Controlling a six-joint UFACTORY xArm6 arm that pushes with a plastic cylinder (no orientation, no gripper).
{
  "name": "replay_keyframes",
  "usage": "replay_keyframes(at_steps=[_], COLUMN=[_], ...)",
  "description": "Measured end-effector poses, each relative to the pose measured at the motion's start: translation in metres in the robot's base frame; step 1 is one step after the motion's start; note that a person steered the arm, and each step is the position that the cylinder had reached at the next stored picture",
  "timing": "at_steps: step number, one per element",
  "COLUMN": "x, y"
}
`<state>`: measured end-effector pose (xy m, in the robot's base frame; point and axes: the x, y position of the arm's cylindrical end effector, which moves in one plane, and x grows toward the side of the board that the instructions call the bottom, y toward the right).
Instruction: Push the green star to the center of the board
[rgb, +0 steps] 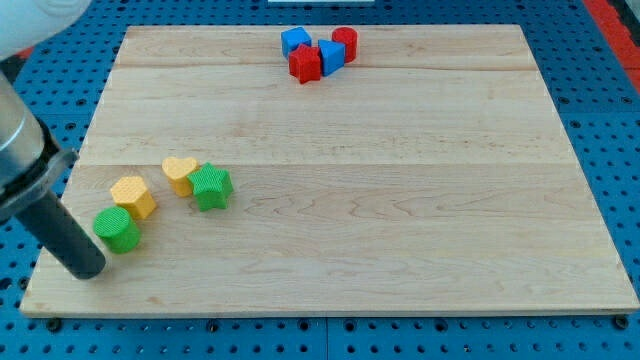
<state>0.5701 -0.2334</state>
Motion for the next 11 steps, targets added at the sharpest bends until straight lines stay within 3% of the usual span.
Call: replay_keyframes(at_steps=[2, 5, 6, 7, 8, 9, 10, 11], x=[-0.066, -0.109, -0.076, -0.101, -0.127, -0.13, -0.121, -0.068], y=[0.066, 0.171, 0.164, 0.117, 0.146, 0.21, 0.217, 0.122])
